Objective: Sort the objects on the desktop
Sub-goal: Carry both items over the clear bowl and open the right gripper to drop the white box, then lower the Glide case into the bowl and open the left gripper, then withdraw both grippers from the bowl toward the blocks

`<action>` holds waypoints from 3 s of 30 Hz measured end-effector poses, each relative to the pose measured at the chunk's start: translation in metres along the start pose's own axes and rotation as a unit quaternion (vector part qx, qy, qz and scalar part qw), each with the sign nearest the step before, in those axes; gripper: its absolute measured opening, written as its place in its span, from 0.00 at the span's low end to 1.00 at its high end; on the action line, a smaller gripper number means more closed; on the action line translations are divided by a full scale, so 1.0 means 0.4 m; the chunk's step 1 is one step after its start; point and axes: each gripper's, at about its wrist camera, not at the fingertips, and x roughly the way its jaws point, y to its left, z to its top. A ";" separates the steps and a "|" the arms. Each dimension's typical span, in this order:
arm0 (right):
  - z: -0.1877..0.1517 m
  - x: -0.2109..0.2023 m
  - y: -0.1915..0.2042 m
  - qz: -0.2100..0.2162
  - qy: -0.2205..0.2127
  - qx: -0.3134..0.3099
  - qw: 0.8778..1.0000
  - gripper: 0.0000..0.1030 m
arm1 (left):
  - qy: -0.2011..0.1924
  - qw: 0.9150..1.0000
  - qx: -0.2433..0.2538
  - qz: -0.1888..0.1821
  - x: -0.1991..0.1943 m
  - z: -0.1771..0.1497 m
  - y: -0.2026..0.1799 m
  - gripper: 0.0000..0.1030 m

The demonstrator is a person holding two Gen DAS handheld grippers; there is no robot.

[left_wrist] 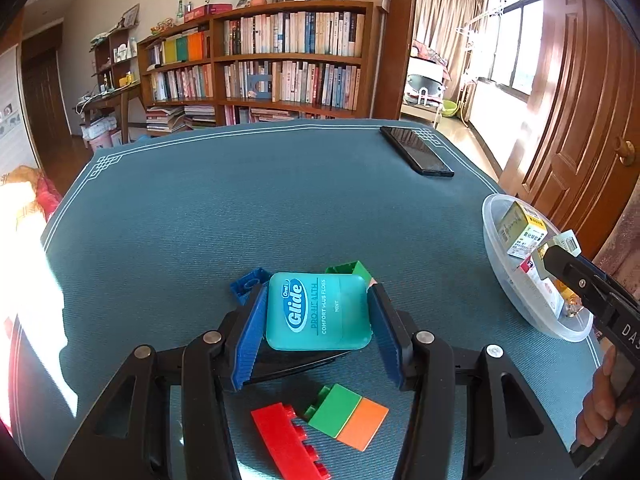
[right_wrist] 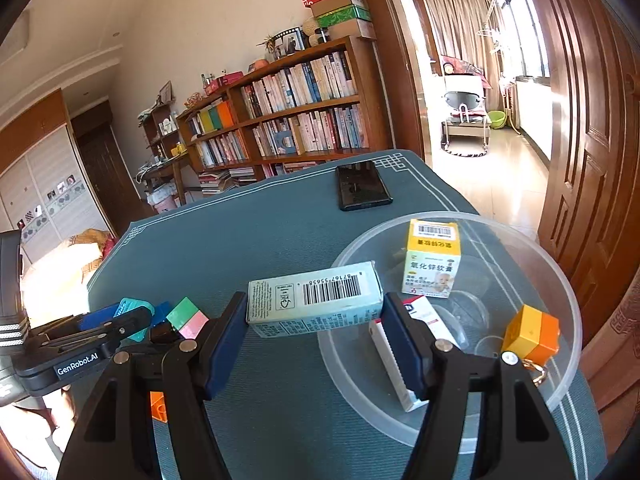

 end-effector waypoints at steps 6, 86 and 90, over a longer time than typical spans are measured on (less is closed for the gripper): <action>0.027 -0.010 -0.112 -0.041 -0.007 0.033 0.999 0.69 | -0.004 0.999 0.036 -0.021 0.012 0.031 -0.104 0.53; -0.022 -0.017 -0.252 -0.148 -0.056 0.082 0.984 0.80 | -0.011 0.996 -0.086 0.034 0.029 -0.012 0.111 0.79; -0.023 -0.020 -0.241 -0.153 -0.064 0.071 0.984 0.80 | -0.011 0.994 -0.103 0.026 0.035 -0.028 0.140 0.79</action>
